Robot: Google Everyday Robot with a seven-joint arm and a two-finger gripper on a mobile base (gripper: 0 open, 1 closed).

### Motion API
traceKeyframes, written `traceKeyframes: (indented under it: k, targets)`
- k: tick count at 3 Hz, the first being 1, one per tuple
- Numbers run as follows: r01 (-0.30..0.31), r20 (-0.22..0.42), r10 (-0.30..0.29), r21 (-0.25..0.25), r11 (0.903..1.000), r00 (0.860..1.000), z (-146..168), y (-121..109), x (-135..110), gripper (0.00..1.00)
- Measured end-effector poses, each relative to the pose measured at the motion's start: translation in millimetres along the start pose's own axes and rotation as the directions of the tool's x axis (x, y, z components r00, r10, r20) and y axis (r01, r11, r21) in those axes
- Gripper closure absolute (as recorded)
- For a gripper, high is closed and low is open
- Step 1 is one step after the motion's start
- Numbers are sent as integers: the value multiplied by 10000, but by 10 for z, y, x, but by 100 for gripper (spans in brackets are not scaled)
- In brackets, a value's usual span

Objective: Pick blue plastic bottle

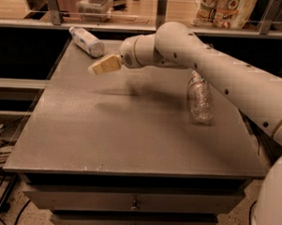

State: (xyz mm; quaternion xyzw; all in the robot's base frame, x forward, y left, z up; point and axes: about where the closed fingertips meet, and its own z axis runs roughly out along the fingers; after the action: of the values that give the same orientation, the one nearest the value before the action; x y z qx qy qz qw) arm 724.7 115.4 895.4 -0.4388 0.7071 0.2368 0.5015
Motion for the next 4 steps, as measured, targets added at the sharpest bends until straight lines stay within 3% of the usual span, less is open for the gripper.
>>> traceKeyframes:
  k: [4]
  targets:
    - [-562, 580, 552, 155, 9983, 9968, 875, -393, -58, 0]
